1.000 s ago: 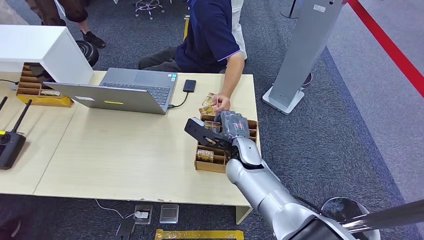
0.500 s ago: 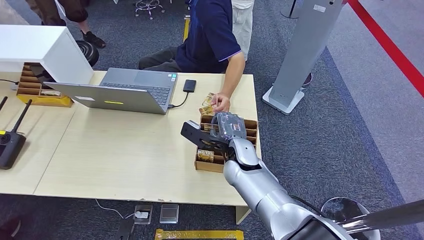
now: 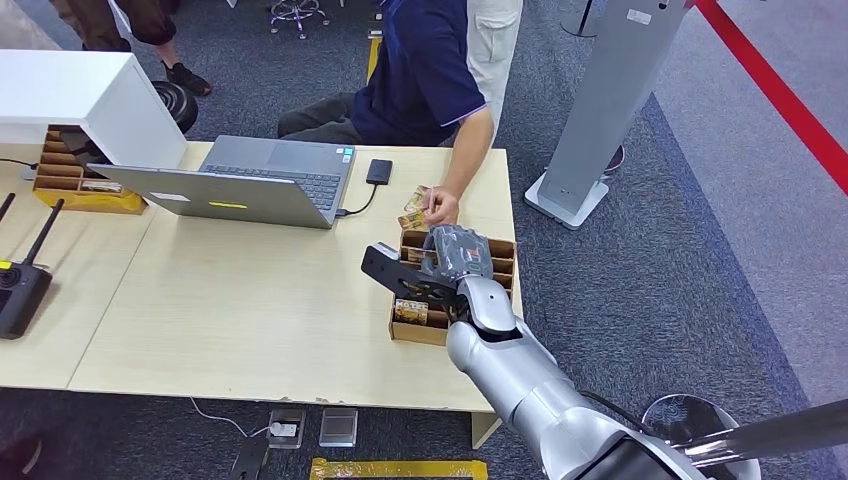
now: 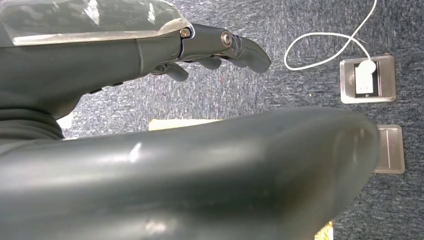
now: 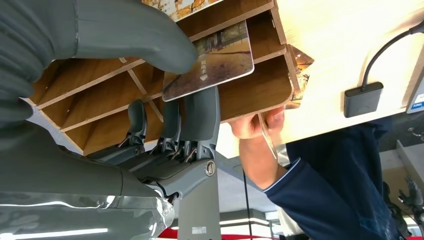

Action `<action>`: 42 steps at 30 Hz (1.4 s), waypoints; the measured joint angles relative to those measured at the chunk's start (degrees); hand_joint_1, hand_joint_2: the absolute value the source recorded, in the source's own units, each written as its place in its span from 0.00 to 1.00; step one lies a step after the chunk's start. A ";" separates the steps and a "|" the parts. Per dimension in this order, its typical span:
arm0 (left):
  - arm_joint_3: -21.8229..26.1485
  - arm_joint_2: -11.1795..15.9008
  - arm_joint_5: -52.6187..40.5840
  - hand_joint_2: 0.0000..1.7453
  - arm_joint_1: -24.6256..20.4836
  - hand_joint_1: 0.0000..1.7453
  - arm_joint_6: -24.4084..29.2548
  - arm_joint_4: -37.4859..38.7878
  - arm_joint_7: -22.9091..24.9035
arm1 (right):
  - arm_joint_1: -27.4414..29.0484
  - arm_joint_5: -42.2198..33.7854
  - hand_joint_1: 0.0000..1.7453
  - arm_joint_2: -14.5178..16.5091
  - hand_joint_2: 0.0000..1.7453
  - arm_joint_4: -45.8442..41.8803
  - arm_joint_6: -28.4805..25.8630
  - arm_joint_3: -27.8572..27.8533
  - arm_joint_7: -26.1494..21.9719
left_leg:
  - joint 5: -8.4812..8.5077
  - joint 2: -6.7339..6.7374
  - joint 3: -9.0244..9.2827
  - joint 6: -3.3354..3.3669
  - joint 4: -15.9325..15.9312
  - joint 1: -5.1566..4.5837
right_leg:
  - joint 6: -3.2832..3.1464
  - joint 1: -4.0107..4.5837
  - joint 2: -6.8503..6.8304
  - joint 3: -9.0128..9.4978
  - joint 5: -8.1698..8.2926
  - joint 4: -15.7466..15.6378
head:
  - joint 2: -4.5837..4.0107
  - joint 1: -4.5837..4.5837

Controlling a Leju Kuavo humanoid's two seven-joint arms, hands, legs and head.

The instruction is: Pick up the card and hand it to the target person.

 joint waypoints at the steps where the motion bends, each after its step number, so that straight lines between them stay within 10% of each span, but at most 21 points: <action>1: 0.00 -0.01 0.00 0.00 0.00 0.00 0.00 0.00 0.00 | 0.00 -0.10 0.72 0.00 1.00 0.00 -0.02 0.01 -0.01 | 0.00 0.00 0.00 0.00 0.00 0.00 | 0.00 0.00 0.00 0.00 0.00 0.00 | -0.01 0.00; 42: 0.85 -0.04 1.32 0.00 0.09 0.00 0.75 0.22 -0.93 | -0.57 -4.61 0.82 -1.33 1.00 -8.58 -6.86 -2.07 -4.37 | 0.01 0.01 0.01 0.00 0.00 0.00 | 0.00 0.00 0.00 -0.01 0.00 0.00 | -0.01 -0.01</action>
